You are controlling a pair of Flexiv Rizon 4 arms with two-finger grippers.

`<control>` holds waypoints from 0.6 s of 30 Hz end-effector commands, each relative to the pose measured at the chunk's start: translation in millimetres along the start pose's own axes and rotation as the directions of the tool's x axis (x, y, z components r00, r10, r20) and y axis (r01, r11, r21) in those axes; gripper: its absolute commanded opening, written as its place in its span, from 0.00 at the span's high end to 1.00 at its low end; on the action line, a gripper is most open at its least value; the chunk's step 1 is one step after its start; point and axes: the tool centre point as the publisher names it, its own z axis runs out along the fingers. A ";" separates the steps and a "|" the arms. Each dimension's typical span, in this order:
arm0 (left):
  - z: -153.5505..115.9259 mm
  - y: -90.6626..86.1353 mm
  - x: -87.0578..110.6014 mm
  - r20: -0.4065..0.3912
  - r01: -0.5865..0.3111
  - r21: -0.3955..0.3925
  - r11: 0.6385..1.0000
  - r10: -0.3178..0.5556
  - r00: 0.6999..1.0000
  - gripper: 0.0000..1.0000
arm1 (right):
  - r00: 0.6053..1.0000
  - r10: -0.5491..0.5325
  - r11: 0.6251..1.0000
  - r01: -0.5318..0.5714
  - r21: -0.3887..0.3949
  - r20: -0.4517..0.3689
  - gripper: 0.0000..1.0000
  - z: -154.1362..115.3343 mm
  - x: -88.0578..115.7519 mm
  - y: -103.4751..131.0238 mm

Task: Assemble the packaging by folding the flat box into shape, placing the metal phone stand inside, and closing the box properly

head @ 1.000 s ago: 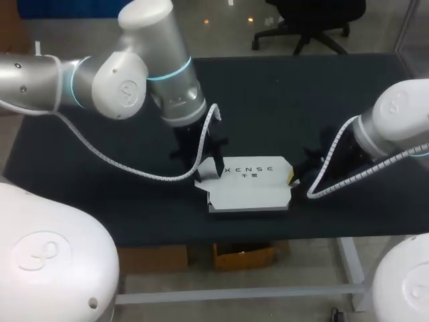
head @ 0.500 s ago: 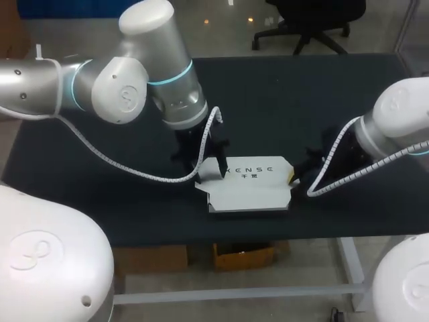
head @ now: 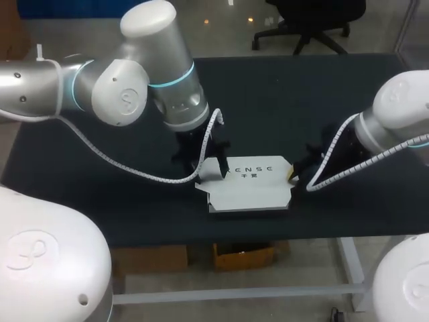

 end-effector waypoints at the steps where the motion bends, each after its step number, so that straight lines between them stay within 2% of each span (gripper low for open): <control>1: 0.0 1.3 0.8 0.004 0.000 0.007 1.000 0.000 1.000 0.33 | 1.000 0.004 1.000 -0.004 0.013 -0.004 0.64 -9.8 0.2 3.0; 6: 0.2 1.1 1.0 0.003 -0.005 0.010 1.000 0.005 1.000 0.32 | 1.000 0.021 0.999 -0.022 0.049 0.010 0.65 -12.6 0.8 9.5; 18: 2.0 0.6 -0.3 0.000 -0.015 0.018 1.000 0.015 1.000 0.32 | 0.999 0.033 0.991 -0.038 0.129 0.042 0.67 4.9 4.8 15.3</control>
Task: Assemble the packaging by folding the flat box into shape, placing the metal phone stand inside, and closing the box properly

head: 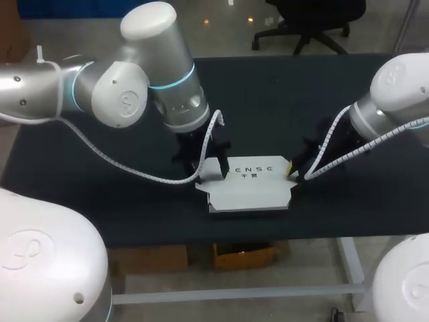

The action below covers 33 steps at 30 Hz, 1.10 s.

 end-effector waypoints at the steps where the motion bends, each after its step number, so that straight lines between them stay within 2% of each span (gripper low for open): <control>1: 0.4 1.1 -1.0 0.002 -0.001 0.006 1.000 0.001 1.000 0.32 | 1.000 0.012 0.999 -0.013 0.052 0.014 0.67 5.2 0.5 7.4; 11: 0.9 1.6 -2.4 -0.005 -0.005 0.011 1.000 0.005 1.000 0.30 | 0.999 0.035 0.998 -0.037 0.058 0.036 0.68 7.1 -1.3 2.4; 27: 5.1 -0.4 -3.6 -0.023 -0.011 -0.008 1.000 0.011 1.000 0.29 | 1.000 0.005 0.999 -0.006 0.032 0.015 0.65 12.7 -3.9 -0.1; 33: 9.6 -1.6 -4.1 -0.036 -0.014 -0.026 1.000 0.013 0.999 0.33 | 1.000 -0.006 1.000 0.006 0.020 0.008 0.65 13.0 -3.9 -0.4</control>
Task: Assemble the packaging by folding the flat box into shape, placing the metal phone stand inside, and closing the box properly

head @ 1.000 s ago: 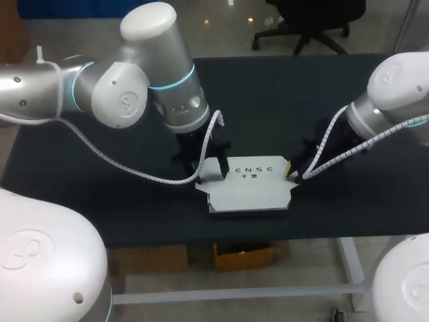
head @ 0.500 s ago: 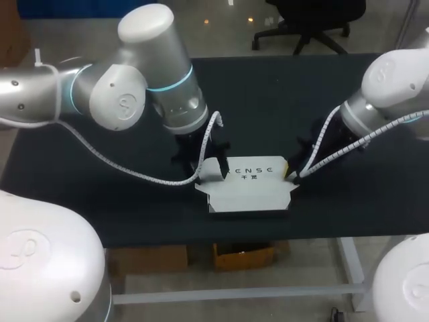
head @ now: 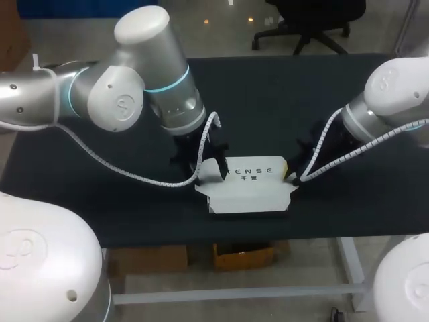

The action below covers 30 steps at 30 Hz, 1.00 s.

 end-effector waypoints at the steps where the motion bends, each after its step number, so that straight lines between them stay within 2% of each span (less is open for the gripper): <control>1: 5.1 -3.2 -1.0 -0.009 -0.001 -0.012 1.000 0.001 1.000 0.34 | 1.000 -0.007 1.000 0.007 -0.010 -0.006 0.65 0.3 -0.4 -2.4; 22: 10.4 1.2 1.8 -0.022 -0.018 -0.029 0.999 0.017 1.000 0.36 | 1.000 -0.002 0.999 0.002 -0.033 0.002 0.65 4.4 -5.1 -7.5; 30: 11.9 3.0 1.6 -0.030 -0.020 -0.032 0.999 0.019 0.999 0.33 | 1.000 -0.013 0.999 0.012 -0.049 -0.004 0.65 7.9 -5.3 -6.6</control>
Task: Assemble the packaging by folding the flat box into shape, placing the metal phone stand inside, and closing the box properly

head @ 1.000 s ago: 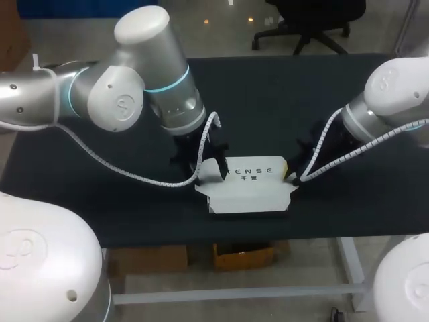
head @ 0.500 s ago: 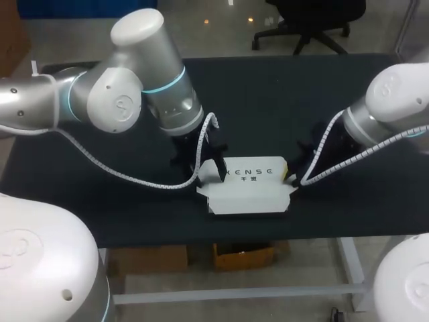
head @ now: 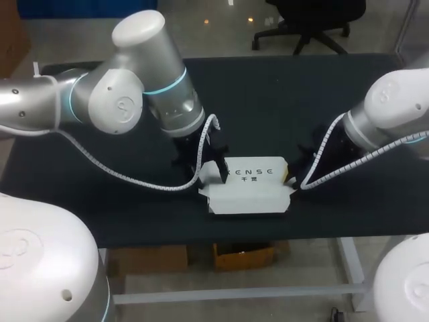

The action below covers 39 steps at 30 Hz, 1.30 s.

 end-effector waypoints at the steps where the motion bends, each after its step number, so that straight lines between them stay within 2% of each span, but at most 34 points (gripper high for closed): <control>1: 3.2 0.5 -0.1 -0.002 -0.001 0.000 1.000 0.001 1.000 0.33 | 1.000 -0.005 1.000 0.005 -0.005 -0.003 0.65 3.5 -1.4 -1.1; 9: 5.5 2.3 -0.9 -0.007 -0.006 0.005 1.000 0.006 1.000 0.31 | 1.000 -0.002 1.000 0.002 -0.002 0.007 0.65 4.4 -2.4 -0.4; 19: 5.9 5.5 -5.0 -0.077 -0.034 0.046 0.998 0.038 0.996 0.29 | 1.000 -0.018 1.000 0.018 -0.023 -0.013 0.65 5.8 -2.6 0.6; 33: 2.0 8.5 -7.0 -0.104 -0.034 0.066 0.997 0.040 0.994 0.31 | 0.999 -0.026 0.999 0.025 -0.033 -0.028 0.66 4.5 -2.6 0.0; 36: 2.2 8.0 -6.6 -0.109 -0.036 0.066 0.997 0.043 0.993 0.32 | 0.999 -0.030 0.999 0.029 -0.031 -0.028 0.66 4.9 -2.3 0.2; 39: 2.3 7.7 -6.2 -0.116 -0.038 0.068 0.997 0.046 0.992 0.38 | 0.999 -0.032 0.999 0.031 -0.033 -0.031 0.67 5.1 -2.1 0.4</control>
